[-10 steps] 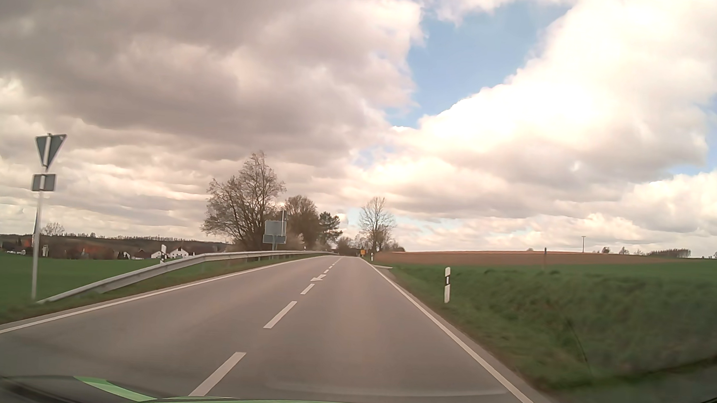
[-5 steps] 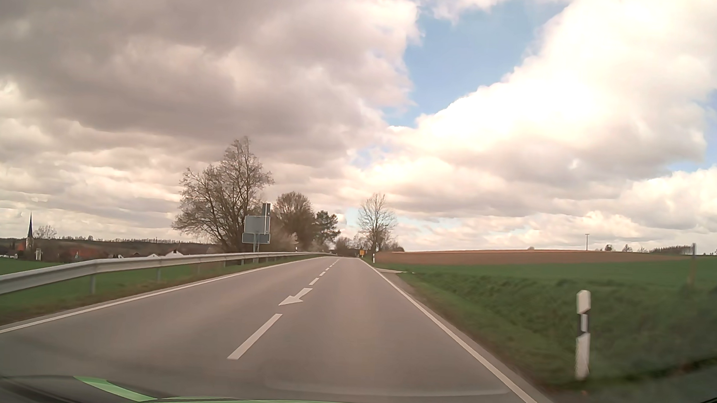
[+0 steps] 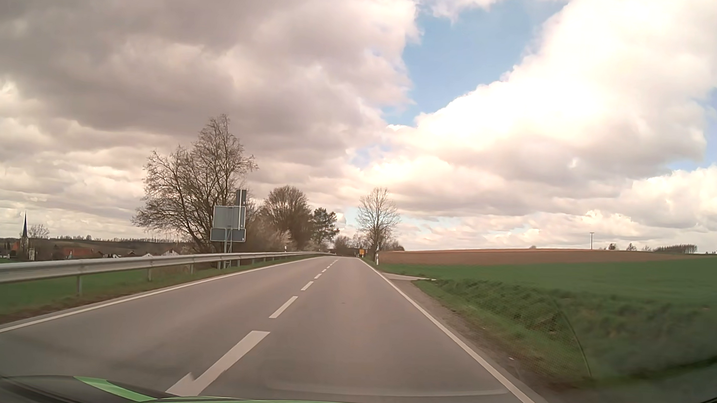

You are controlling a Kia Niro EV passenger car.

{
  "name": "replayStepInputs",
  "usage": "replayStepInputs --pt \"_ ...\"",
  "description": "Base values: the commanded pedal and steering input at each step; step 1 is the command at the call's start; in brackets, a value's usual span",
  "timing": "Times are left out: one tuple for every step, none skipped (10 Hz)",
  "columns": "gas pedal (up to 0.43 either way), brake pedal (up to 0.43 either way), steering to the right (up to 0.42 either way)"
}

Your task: Follow the waypoints while adhering to traffic rules and regulations

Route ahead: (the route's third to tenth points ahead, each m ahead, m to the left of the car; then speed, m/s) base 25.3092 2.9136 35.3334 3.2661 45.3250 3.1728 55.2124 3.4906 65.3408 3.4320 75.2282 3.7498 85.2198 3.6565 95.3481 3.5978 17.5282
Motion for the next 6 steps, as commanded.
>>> replayStepInputs --pt "0.358 0.0 -0.002" --pt "0.358 0.0 -0.003" --pt "0.358 0.0 -0.003" --pt "0.358 0.0 -0.003" --pt "0.358 0.0 -0.003" --pt "0.358 0.0 -0.003"
